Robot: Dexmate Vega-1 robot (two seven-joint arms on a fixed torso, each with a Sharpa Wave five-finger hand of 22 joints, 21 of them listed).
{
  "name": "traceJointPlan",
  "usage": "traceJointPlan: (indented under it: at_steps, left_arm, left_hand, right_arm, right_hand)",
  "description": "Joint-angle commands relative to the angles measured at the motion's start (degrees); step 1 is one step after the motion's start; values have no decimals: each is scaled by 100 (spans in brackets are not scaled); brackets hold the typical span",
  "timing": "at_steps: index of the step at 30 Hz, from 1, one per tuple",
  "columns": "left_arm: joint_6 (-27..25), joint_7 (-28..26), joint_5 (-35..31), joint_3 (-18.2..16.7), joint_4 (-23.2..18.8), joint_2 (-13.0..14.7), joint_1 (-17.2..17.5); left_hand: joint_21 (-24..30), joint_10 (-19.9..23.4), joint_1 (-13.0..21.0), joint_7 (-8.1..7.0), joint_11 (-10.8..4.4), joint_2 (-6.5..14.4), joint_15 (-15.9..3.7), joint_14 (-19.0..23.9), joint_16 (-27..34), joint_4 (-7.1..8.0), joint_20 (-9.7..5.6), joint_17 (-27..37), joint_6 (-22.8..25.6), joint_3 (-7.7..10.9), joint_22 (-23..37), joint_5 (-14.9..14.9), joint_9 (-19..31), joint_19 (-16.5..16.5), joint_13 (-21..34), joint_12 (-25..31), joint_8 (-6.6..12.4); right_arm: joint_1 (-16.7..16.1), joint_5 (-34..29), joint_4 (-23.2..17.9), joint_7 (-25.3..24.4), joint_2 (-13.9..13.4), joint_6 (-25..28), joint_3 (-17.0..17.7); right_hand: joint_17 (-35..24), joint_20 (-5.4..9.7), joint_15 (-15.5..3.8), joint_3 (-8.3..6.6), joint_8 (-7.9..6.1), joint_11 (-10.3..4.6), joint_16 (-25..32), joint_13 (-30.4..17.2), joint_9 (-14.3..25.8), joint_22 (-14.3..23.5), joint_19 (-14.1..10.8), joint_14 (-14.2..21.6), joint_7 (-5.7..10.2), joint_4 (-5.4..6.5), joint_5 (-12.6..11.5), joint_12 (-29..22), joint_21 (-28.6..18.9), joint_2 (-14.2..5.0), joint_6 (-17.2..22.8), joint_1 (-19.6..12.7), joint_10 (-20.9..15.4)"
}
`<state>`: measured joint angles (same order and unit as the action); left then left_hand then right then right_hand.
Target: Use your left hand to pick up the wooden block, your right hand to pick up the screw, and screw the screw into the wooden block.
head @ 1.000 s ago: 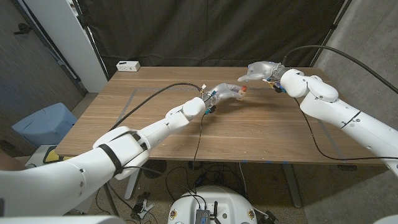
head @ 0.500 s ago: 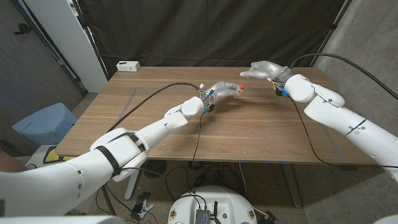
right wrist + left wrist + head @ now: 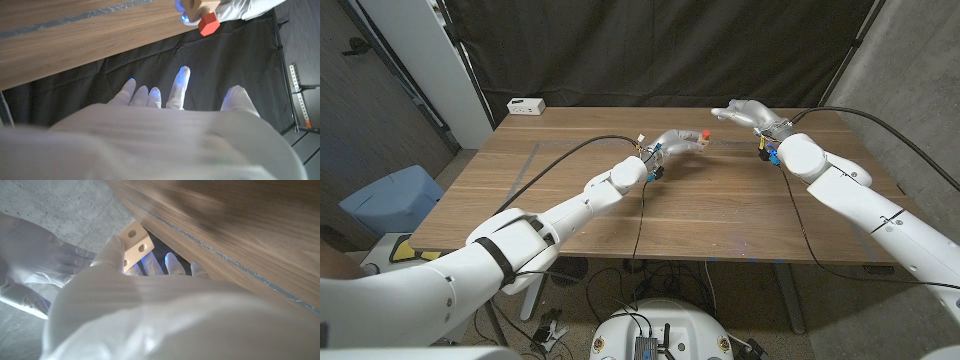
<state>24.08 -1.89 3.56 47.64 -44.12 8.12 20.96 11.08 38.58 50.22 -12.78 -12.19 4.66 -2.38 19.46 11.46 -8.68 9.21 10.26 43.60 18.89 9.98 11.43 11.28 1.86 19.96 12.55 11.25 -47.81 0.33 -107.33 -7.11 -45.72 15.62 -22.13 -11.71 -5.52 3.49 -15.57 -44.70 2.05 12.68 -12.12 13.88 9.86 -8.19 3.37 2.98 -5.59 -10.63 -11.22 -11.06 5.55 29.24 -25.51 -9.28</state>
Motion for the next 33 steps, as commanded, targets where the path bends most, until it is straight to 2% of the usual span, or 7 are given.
traceJointPlan:
  at_steps: [1,8,11,19,23,26,33]
  left_arm:
    - [177,29,248,-115,266,-171,28]
    - [241,107,384,-161,462,-281,-13]
    - [261,140,412,-161,560,-326,-55]
    - [387,267,546,-186,929,-501,-175]
    - [385,330,629,-211,1061,-579,-216]
    - [391,355,656,-211,1133,-617,-244]
    - [352,426,757,-244,1167,-650,-234]
  left_hand:
    - [33,95,-24,-2,5,12,-261,99,21,3,8,8,88,16,23,29,11,58,-8,55,30]
    - [31,115,-30,-2,1,8,-265,112,21,4,6,7,97,17,23,27,10,58,-18,52,31]
    - [32,115,-35,-2,1,6,-266,113,20,6,8,8,95,16,24,26,10,60,-20,50,29]
    - [29,114,-53,-1,3,21,-241,106,14,18,10,11,84,23,24,25,10,56,-21,43,23]
    - [26,113,-60,-1,3,20,-240,105,13,21,21,12,84,23,24,24,10,49,-20,42,22]
    - [25,110,-69,-1,4,18,-237,100,10,23,26,11,84,23,25,22,10,46,-20,39,21]
    - [24,117,-74,0,3,16,-237,93,3,21,20,10,81,26,25,22,9,43,-20,39,19]
  right_arm:
    - [-280,895,269,-504,330,-478,158]
    - [-355,1303,543,-572,507,-905,171]
    - [-392,1408,578,-758,630,-922,172]
    - [-424,1809,899,-800,884,-1386,185]
    - [-420,1968,1135,-743,1026,-1731,153]
    - [-406,2063,1282,-695,1098,-1886,118]
    - [-329,2308,1676,-501,1268,-2238,48]
  right_hand:
    - [-4,32,39,-24,102,0,-14,-15,-34,13,-56,-6,-27,-58,-53,-19,-24,-88,-131,-38,51]
    - [0,67,30,-42,278,-14,-20,-10,-118,11,-105,0,-63,-79,-71,-29,-35,-126,-341,-49,82]
    - [2,75,18,-49,315,-31,-14,-8,-144,11,-140,22,-70,-87,-76,-34,-46,-138,-358,-55,85]
    - [9,156,-25,-66,433,-14,6,0,-241,9,-272,111,-86,-118,-93,-89,-74,-174,-326,-72,-21]
    - [8,179,-33,-68,516,-41,-26,7,-292,8,-257,44,76,-122,-103,-58,-54,-197,-328,-58,67]
    - [4,199,-52,-64,618,-139,-62,18,-339,9,-182,-52,266,-119,-111,-29,-18,-226,-331,-27,162]
    - [-1,245,-45,-64,825,-204,-132,37,-392,12,-9,-281,516,-113,-124,17,36,-286,-390,22,339]
